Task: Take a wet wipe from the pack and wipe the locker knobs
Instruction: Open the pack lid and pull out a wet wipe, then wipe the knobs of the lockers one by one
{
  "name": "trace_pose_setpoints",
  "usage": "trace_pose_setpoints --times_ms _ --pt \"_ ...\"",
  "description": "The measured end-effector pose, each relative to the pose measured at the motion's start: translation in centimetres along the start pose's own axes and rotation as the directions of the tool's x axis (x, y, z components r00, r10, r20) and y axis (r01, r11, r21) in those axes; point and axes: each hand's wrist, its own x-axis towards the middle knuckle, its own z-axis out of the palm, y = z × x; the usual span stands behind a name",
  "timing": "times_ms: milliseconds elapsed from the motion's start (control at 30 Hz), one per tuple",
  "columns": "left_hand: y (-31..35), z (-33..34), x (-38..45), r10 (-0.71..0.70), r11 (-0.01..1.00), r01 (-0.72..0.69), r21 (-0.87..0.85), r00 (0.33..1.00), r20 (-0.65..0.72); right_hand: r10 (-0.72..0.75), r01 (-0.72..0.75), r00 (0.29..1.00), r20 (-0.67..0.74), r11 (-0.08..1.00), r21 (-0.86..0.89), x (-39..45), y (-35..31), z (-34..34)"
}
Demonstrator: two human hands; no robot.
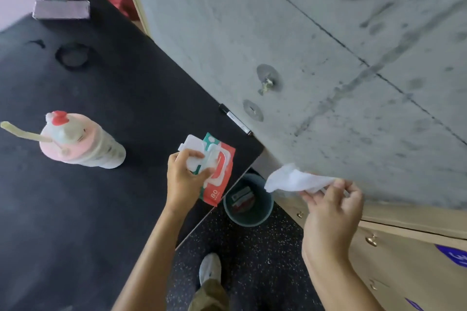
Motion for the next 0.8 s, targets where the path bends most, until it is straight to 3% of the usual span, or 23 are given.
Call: trace_pose_setpoints --times_ms 167,267,367,500,700,800 --pt "-4.2 2.5 2.9 0.002 0.993 0.000 0.122 1.000 -0.014 0.208 -0.216 0.975 0.081 0.970 0.109 1.1 3.4 1.0" --pt "-5.8 2.1 3.6 -0.012 0.963 0.031 0.268 0.997 -0.071 0.339 -0.361 0.930 0.141 0.914 0.184 1.7 3.7 0.7" --pt "-5.0 0.8 3.1 -0.083 0.948 0.099 0.304 0.994 -0.065 0.436 -0.493 0.864 0.249 0.832 0.253 1.5 2.8 0.2" --pt "-1.8 -0.5 1.5 -0.045 0.953 0.067 0.296 0.996 -0.080 0.436 -0.557 0.798 0.417 0.798 0.231 0.7 -0.3 -0.2" --pt "7.6 -1.5 -5.0 0.131 0.965 -0.123 0.232 0.991 -0.022 0.352 -0.516 0.789 0.503 0.825 0.232 -2.4 -8.4 -2.9" --pt "12.6 -1.1 -9.8 0.207 0.963 -0.212 0.167 0.977 0.049 0.330 -0.482 0.820 0.467 0.839 0.253 -4.2 -12.9 -5.8"
